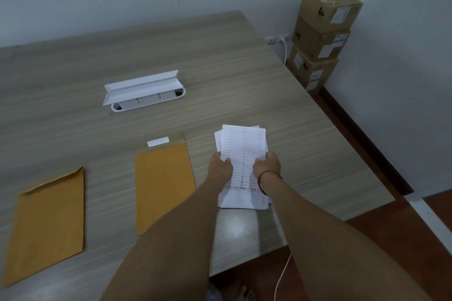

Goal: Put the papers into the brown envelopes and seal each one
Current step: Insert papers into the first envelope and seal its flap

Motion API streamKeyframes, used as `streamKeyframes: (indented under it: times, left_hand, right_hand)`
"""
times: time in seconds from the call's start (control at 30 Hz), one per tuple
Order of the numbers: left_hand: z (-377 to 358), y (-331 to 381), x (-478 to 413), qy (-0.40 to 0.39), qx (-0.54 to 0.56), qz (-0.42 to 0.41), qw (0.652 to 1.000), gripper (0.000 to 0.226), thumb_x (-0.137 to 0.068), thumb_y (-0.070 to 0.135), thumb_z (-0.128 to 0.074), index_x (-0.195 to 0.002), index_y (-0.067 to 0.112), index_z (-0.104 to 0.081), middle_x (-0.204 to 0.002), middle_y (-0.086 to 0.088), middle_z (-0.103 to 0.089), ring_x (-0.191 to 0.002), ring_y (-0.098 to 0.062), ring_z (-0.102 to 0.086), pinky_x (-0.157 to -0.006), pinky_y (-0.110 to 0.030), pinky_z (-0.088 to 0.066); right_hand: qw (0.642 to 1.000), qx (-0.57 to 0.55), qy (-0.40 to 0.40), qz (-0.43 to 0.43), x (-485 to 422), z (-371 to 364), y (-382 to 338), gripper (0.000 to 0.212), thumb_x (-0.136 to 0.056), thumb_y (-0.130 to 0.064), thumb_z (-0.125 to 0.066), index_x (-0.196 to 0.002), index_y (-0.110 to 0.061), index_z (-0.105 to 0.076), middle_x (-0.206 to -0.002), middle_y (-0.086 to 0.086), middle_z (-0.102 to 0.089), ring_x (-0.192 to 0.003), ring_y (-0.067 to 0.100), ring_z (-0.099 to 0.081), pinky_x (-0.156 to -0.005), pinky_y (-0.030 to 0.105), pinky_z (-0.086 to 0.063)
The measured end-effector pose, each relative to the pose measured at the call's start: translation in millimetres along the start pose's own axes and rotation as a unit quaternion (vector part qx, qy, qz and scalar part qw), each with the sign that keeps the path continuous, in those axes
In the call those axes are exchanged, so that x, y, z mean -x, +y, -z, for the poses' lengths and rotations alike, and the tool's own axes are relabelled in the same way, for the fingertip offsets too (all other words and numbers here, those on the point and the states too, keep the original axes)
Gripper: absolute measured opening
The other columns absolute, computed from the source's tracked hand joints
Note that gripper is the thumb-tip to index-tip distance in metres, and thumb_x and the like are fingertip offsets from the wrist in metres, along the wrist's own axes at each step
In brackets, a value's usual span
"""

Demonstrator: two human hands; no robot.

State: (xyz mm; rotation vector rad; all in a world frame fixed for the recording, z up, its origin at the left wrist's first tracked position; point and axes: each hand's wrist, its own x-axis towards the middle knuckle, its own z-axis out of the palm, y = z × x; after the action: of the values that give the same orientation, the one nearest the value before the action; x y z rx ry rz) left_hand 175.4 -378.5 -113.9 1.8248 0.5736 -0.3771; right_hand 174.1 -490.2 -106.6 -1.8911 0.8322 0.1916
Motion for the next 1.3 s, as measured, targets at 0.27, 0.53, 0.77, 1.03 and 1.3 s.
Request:
streamKeyframes:
  times: [0.27, 0.53, 0.77, 1.03, 1.3]
  left_hand:
    - [2.3, 4.7, 1.1, 0.036, 0.018, -0.018, 0.999, 0.042, -0.097, 0.019, -0.049, -0.135, 0.007, -0.038, -0.126, -0.011, -0.058, -0.113, -0.029, -0.058, -0.097, -0.045, -0.050]
    - [38.2, 21.6, 0.1, 0.057, 0.074, -0.009, 0.996, 0.030, -0.093, 0.009, -0.054, -0.122, 0.007, -0.051, -0.115, -0.008, -0.064, -0.103, -0.025, -0.064, -0.085, -0.034, -0.054]
    - [81.3, 24.4, 0.8, 0.040, 0.091, 0.009, 0.995, 0.027, -0.095, 0.033, -0.053, -0.105, 0.008, -0.055, -0.103, -0.011, -0.068, -0.083, -0.023, -0.064, -0.071, -0.036, -0.056]
    - [145.0, 5.9, 4.9, 0.131, 0.133, 0.022, 0.982, 0.036, -0.101, 0.029, -0.041, -0.129, 0.007, -0.044, -0.123, -0.011, -0.058, -0.108, -0.028, -0.059, -0.087, -0.038, -0.051]
    - [200.4, -12.0, -7.9, 0.179, 0.130, 0.036, 0.975, 0.029, -0.102, 0.026, -0.036, -0.121, 0.007, -0.045, -0.083, 0.001, -0.052, -0.063, -0.011, -0.049, -0.046, -0.022, -0.039]
  right_hand:
    - [0.997, -0.021, -0.068, 0.025, 7.7, 4.2, -8.9, 0.035, -0.099, -0.006, -0.032, -0.131, -0.010, -0.043, -0.127, 0.012, -0.057, -0.112, 0.028, -0.057, -0.088, 0.033, -0.045]
    - [0.992, -0.063, -0.098, 0.054, 15.5, 0.8, -40.2, 0.041, -0.092, 0.006, -0.036, -0.129, -0.005, -0.050, -0.109, 0.006, -0.060, -0.089, 0.020, -0.054, -0.056, 0.020, -0.042]
    - [0.984, -0.093, -0.143, 0.054, 30.6, -13.0, -69.0, 0.048, -0.089, 0.008, -0.037, -0.133, -0.009, -0.048, -0.098, 0.006, -0.060, -0.067, 0.012, -0.051, -0.053, 0.019, -0.038]
    - [0.967, -0.003, -0.229, 0.109, 64.7, -77.2, -93.2, 0.036, -0.095, -0.004, -0.044, -0.131, -0.009, -0.049, -0.122, 0.010, -0.061, -0.086, 0.016, -0.054, -0.068, 0.021, -0.044]
    - [0.941, 0.089, -0.306, 0.117, 74.2, -135.1, -113.8, 0.036, -0.094, -0.005, -0.044, -0.129, -0.008, -0.053, -0.118, 0.008, -0.062, -0.088, 0.016, -0.055, -0.075, 0.023, -0.045]
